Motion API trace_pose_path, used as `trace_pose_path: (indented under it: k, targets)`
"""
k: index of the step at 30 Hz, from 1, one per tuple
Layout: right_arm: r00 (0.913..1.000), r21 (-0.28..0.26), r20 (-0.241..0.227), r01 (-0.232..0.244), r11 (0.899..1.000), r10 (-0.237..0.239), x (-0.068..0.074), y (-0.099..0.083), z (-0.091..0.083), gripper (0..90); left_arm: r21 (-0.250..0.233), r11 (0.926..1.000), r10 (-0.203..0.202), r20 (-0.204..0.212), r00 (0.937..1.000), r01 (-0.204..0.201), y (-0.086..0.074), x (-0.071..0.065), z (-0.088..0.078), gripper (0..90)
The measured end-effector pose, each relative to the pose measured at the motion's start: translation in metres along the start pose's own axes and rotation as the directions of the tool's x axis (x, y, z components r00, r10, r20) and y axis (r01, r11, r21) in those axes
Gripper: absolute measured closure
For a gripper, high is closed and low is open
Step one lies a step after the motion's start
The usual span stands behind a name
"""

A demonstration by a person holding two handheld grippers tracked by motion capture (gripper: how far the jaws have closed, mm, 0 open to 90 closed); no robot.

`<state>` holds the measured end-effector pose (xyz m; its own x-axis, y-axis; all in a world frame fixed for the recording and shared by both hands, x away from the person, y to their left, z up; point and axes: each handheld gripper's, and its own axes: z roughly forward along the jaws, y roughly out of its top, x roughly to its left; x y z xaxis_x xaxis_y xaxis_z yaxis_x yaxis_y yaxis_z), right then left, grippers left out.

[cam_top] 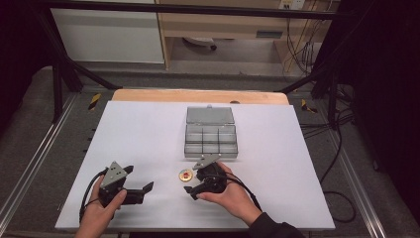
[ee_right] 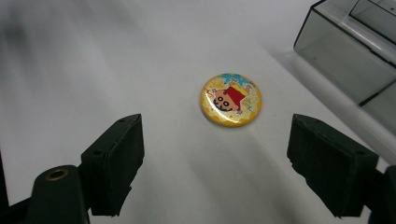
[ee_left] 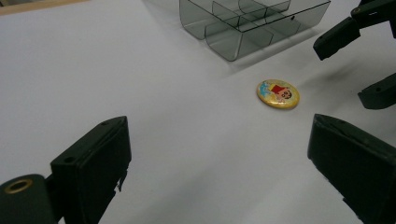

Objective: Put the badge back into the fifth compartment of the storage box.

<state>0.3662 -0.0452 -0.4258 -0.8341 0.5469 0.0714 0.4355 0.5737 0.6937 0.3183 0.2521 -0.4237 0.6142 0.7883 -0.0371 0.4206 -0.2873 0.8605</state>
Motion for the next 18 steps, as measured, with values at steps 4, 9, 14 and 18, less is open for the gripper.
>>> trace_pose_path:
  k: [4, 9, 14, 18]
  targets:
    - [0.9999, -0.001, 0.001, -0.016, 1.0, 0.016, -0.001, 0.003, 0.005, 22.9, 0.003, 1.0, 0.004, 0.001, 1.0, -0.004, 0.0, 0.0, 0.0, 6.2]
    - [0.9996, -0.016, 0.007, -0.028, 0.999, 0.028, -0.003, 0.006, 0.011, 26.3, 0.004, 1.0, 0.005, 0.003, 1.0, -0.005, 0.0, 0.0, 0.0, 6.2]
    - [0.9994, -0.028, 0.021, -0.027, 0.999, 0.027, -0.006, 0.008, 0.017, 29.8, 0.006, 1.0, 0.006, 0.004, 1.0, -0.006, 0.0, 0.0, 0.0, 6.2]
    - [0.9991, -0.037, 0.034, -0.024, 0.999, 0.025, -0.009, 0.009, 0.023, 31.7, 0.007, 0.9999, 0.007, 0.006, 1.0, -0.007, 0.0, 0.0, 0.0, 6.2]
